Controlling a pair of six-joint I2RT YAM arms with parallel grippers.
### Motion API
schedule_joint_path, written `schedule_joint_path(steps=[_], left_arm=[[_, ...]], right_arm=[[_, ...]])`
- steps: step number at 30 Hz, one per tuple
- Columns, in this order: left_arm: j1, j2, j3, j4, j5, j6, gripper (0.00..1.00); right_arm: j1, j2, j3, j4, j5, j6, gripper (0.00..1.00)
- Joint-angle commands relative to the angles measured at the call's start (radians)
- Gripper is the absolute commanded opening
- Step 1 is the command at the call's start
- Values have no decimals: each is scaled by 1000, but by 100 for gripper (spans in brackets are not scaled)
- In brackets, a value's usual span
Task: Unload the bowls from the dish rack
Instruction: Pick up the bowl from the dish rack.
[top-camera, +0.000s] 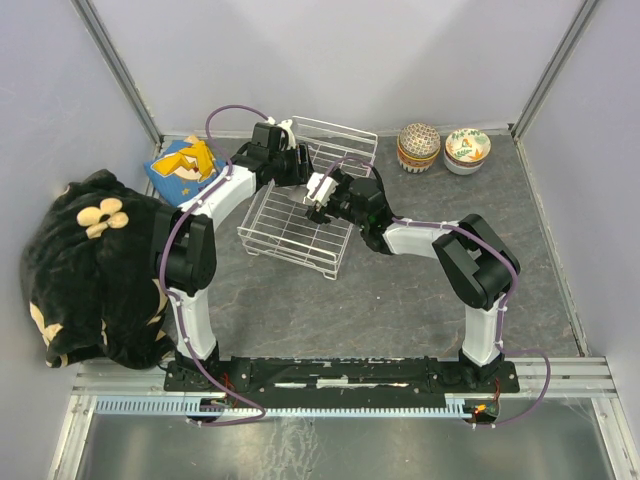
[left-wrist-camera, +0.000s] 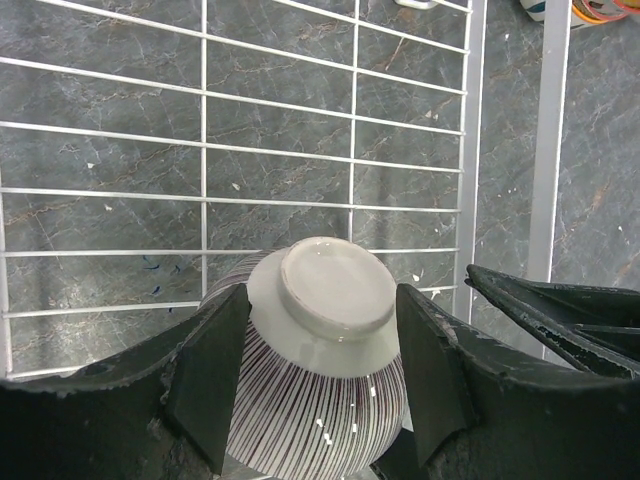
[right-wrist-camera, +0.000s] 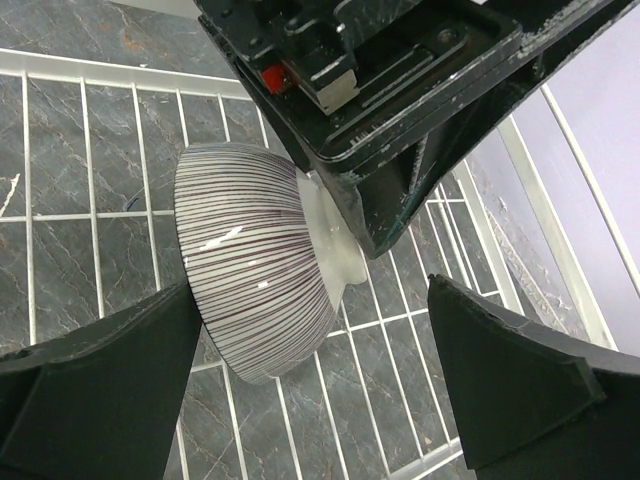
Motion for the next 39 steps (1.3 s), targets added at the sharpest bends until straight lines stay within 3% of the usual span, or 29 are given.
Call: schedule_joint_path(steps=[1,39], left_arm=[[6,10,36,17,14,-47,68],[11,68,36,54,51,-67,65]], right_arm=[[-13,-4,54,75,20,24,100],[-39,-2,104,-104,-39,144,90]])
